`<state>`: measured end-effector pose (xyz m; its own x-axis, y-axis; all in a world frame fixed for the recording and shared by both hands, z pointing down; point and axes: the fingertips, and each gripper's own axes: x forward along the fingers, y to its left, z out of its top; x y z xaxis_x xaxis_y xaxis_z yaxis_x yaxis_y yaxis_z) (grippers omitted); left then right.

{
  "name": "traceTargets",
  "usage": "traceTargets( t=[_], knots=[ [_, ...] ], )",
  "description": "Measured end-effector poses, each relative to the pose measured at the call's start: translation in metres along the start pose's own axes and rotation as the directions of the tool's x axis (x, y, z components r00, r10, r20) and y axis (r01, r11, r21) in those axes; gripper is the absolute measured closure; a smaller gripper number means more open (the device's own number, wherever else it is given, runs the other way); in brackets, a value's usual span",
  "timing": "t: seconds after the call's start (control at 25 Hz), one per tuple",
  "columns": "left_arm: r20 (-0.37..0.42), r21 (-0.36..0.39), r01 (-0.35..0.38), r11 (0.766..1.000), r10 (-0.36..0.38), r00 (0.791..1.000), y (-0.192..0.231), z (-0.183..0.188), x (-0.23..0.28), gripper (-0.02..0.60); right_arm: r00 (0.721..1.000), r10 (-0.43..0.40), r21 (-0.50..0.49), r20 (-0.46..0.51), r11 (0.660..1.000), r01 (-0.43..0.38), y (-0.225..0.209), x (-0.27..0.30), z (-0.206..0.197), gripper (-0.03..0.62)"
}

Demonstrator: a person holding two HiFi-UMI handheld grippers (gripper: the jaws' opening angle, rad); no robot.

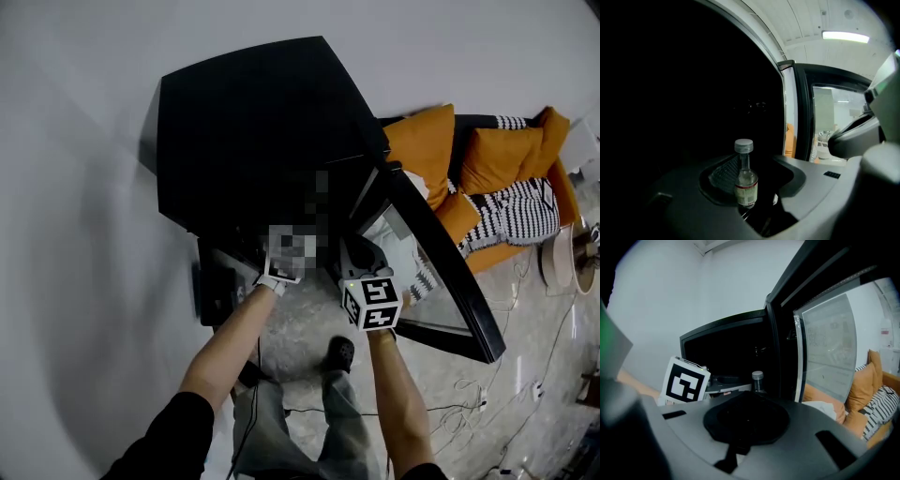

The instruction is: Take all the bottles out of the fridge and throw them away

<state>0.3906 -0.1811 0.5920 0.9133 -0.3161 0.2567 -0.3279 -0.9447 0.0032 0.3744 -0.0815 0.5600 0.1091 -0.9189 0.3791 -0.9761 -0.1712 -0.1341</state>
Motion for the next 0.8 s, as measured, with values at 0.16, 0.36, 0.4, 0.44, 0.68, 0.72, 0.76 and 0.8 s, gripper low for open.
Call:
traceTargets(
  t=[0.16,0.36,0.4,0.44,0.68,0.72,0.76,0.8],
  knots=[
    [-0.014,0.012,-0.044,0.999,0.044,0.999,0.006,-0.005,0.018,0.393,1.000,0.001,0.008,-0.009,1.000,-0.001,-0.001,-0.003,-0.005,0.586],
    [-0.018,0.019,-0.076,0.997,0.076,0.997,0.012,-0.009,0.038,0.376,1.000,-0.001,-0.001,-0.018,1.000,0.001,-0.005,-0.009,-0.009,0.586],
    [-0.015,0.020,-0.086,0.996,0.086,0.996,0.013,-0.009,0.041,0.376,1.000,-0.003,-0.001,-0.019,1.000,0.003,-0.006,-0.010,-0.010,0.586],
    [-0.016,0.022,-0.094,0.995,0.094,0.995,0.013,-0.009,0.044,0.376,1.000,-0.005,0.001,-0.021,1.000,0.005,-0.008,-0.011,-0.011,0.586],
    [-0.027,-0.003,-0.119,0.993,0.119,0.993,0.016,-0.006,0.055,0.376,0.999,-0.006,-0.008,-0.033,1.000,0.005,-0.010,-0.018,-0.015,0.585],
    [-0.025,0.000,-0.119,0.993,0.119,0.993,0.015,-0.004,0.056,0.376,0.999,-0.007,-0.012,-0.034,1.000,0.006,-0.011,-0.019,-0.015,0.586],
    [-0.023,0.006,-0.119,0.993,0.119,0.993,0.015,-0.003,0.057,0.376,0.999,-0.008,-0.012,-0.033,1.000,0.008,-0.012,-0.019,-0.015,0.586],
    [-0.022,0.012,-0.118,0.993,0.118,0.993,0.014,-0.002,0.059,0.376,0.999,-0.011,-0.008,-0.031,1.000,0.010,-0.014,-0.019,-0.015,0.586]
  ],
)
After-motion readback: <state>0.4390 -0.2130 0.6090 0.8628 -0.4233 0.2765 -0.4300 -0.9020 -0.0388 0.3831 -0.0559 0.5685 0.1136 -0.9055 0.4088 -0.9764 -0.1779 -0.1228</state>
